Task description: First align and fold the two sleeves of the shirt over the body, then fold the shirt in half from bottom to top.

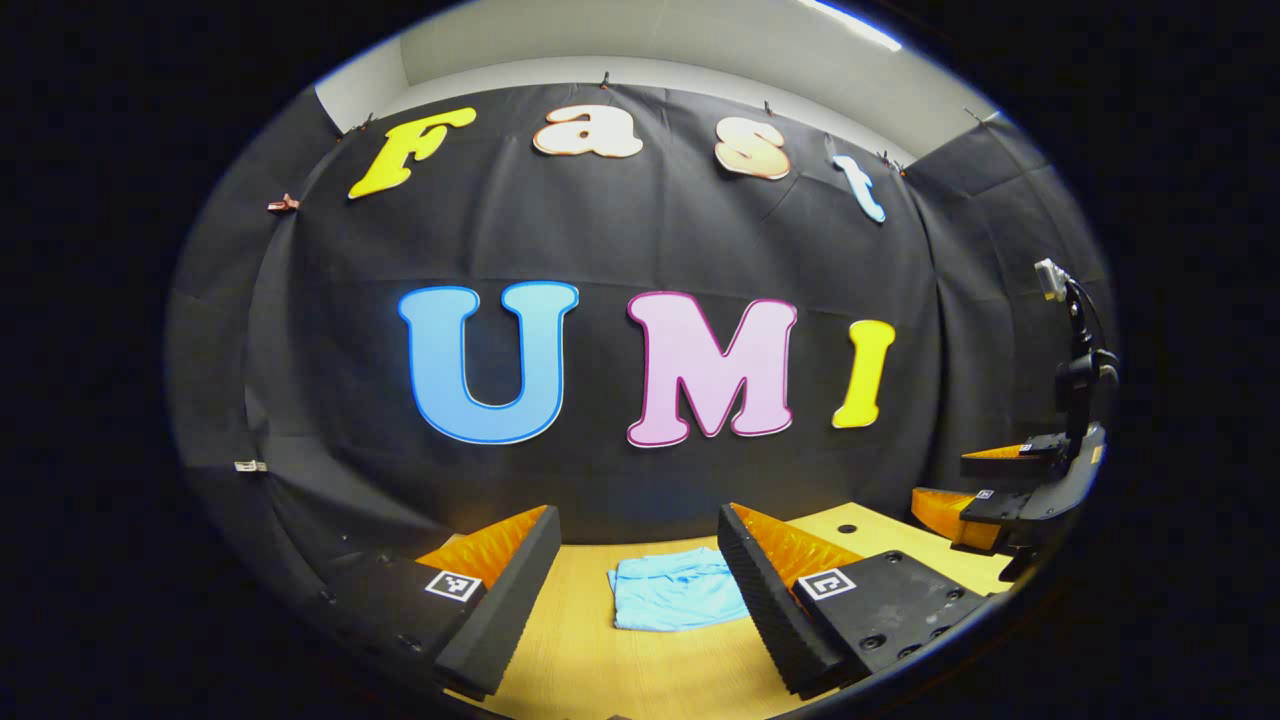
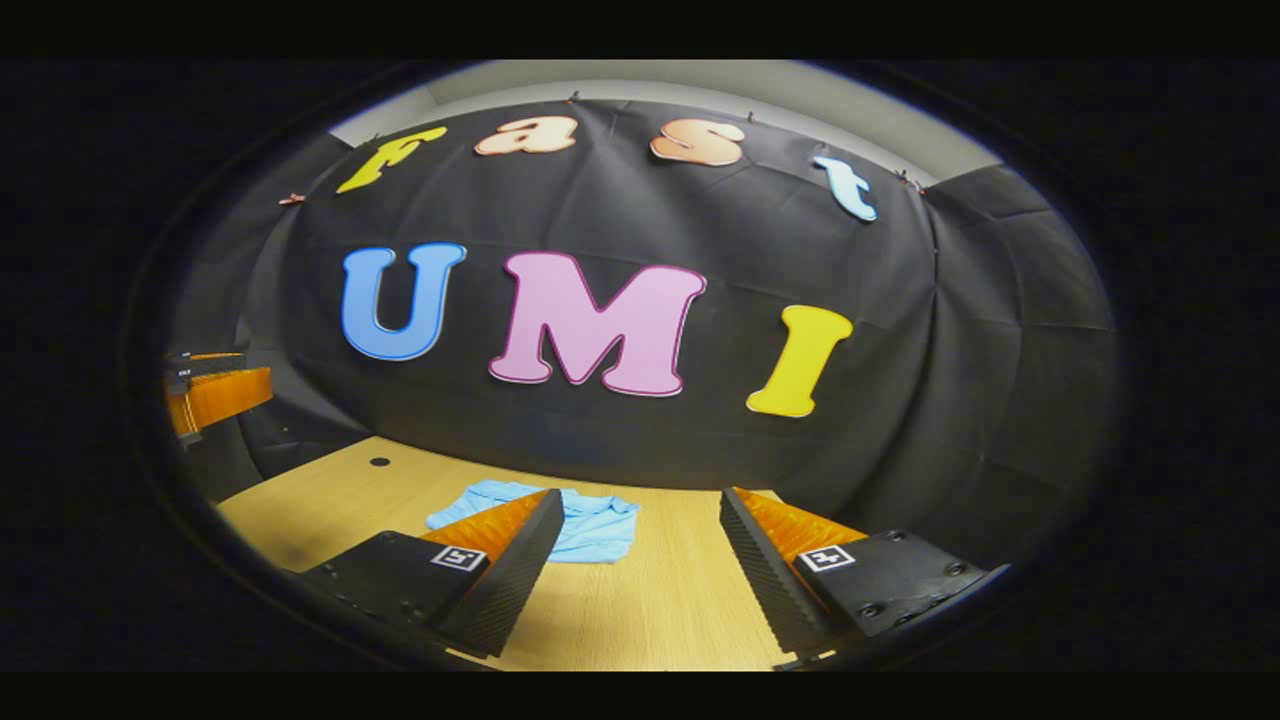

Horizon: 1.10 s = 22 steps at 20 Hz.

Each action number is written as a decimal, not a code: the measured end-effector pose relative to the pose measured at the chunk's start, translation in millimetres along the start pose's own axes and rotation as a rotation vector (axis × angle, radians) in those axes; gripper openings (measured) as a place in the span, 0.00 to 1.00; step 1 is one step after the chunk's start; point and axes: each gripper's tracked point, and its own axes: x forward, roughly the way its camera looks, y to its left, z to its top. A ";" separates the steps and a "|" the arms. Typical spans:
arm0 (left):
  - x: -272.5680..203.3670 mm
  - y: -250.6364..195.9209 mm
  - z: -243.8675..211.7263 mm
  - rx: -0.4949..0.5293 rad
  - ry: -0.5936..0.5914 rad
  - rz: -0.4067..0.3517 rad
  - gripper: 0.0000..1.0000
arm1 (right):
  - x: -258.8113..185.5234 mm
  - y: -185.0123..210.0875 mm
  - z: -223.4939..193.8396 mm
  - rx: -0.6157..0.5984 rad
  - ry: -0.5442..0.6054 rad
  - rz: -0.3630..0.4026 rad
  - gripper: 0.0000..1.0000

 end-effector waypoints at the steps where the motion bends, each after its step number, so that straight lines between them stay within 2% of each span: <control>1: -23.6 -1.3 4.7 -0.021 -0.009 0.010 0.99 | -18.5 -0.6 1.3 0.013 -0.008 0.006 0.97; 5: -100.7 -6.5 -2.4 -0.155 -0.067 0.109 0.98 | -86.4 24.2 -16.5 0.112 0.002 0.061 0.97; 6: -114.1 -12.2 -12.4 -0.172 -0.052 0.102 0.98 | -97.6 33.4 -23.5 0.125 0.023 0.077 0.97; 8: -139.0 -37.3 -32.9 -0.181 0.023 -0.002 0.97 | -116.5 52.8 -27.2 0.112 0.050 0.119 0.97; 9: -148.8 -36.6 -38.8 -0.165 0.045 -0.014 0.97 | -124.9 51.9 -26.1 0.091 0.047 0.120 0.97; 12: -139.5 -25.0 -39.0 -0.117 0.056 -0.036 0.97 | -137.3 44.6 -15.1 0.050 -0.002 0.100 0.95; 13: -141.9 -22.3 -36.2 -0.107 0.050 -0.034 0.97 | -137.2 42.3 -15.5 0.045 -0.007 0.087 0.97; 16: -152.3 -4.2 -34.4 -0.118 0.065 0.007 0.97 | -129.7 47.7 -9.7 0.048 -0.004 0.080 0.97; 22: -149.1 -1.5 -32.9 -0.111 0.065 0.017 0.97 | -123.2 68.3 13.6 0.046 -0.076 0.119 0.97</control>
